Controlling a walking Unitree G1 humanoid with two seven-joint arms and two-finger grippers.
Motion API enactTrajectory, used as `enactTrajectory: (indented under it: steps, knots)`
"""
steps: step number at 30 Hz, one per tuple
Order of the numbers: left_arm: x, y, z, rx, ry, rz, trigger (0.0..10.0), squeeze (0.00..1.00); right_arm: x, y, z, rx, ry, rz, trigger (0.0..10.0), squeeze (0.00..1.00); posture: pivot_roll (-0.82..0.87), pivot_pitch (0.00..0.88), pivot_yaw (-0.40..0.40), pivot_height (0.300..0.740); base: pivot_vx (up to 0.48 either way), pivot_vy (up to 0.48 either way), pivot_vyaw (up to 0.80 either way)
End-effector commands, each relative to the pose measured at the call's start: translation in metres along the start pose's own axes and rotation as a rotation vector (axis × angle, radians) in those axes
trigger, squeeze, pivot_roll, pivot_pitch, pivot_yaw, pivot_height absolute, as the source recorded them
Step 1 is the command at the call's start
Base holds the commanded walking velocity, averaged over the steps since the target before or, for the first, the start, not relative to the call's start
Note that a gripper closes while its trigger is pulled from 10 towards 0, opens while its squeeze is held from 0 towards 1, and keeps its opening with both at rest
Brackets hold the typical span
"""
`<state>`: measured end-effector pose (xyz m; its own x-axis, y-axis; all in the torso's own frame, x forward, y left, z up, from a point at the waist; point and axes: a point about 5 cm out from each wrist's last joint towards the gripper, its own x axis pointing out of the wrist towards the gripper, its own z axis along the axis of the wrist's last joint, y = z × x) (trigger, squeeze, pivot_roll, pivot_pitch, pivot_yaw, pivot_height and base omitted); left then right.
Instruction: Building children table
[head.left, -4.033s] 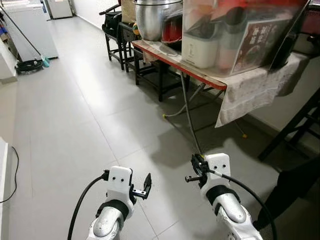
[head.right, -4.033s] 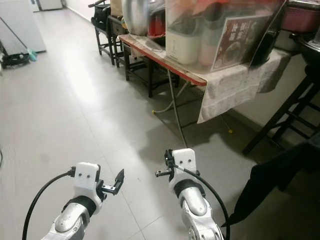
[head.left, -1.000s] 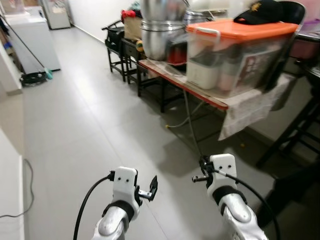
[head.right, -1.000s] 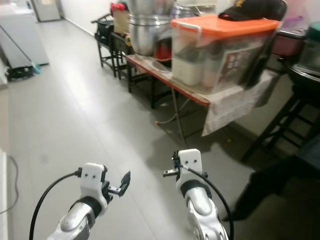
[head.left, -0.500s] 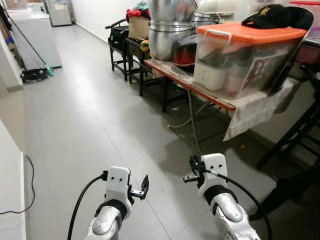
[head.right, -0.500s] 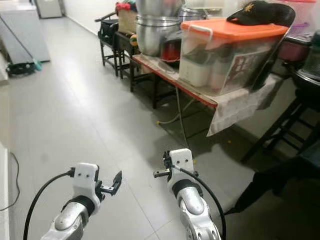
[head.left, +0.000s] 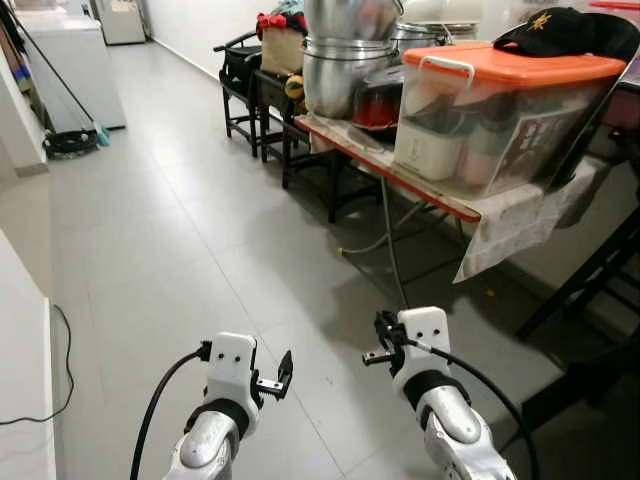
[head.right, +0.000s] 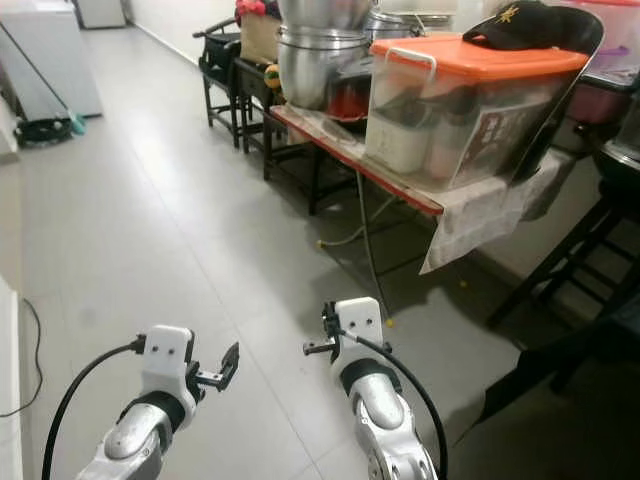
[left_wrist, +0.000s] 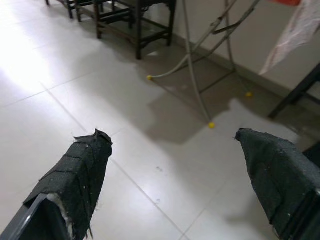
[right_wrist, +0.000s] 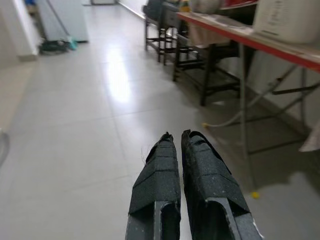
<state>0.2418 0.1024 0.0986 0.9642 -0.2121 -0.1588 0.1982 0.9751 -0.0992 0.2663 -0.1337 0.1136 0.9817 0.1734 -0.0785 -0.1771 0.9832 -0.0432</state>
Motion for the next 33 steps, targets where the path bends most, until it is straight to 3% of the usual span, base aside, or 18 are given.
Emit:
enactTrajectory:
  steps: [1, 9, 20, 33]
  knots:
    - [-0.0008, 0.0012, -0.0035, 0.001, 0.019, 0.004, 10.0, 0.0, -0.0008, -0.0009, -0.0031, 0.001, 0.019, -0.007, 10.0, 0.0, 0.15, 0.0, -0.031, 0.74, 0.0, 0.0, 0.0]
    - [-0.0008, 0.0008, -0.0035, 0.001, 0.019, 0.001, 10.0, 0.0, -0.0007, -0.0009, -0.0031, 0.0, 0.017, -0.005, 10.0, 0.0, 0.15, 0.0, -0.031, 0.74, 0.0, 0.1, 0.0]
    - [-0.0004, -0.0029, -0.004, 0.064, 0.024, -0.024, 10.0, 0.0, -0.0013, -0.0007, -0.003, -0.001, 0.017, -0.007, 10.0, 0.0, 0.15, 0.0, -0.027, 0.74, 0.0, 0.214, 0.0]
    - [-0.0012, -0.0007, -0.006, 0.021, 0.031, -0.008, 10.0, 0.0, -0.0016, -0.0003, -0.0042, 0.001, 0.023, -0.005, 10.0, 0.0, 0.15, 0.0, -0.028, 0.74, 0.0, 0.0, 0.0]
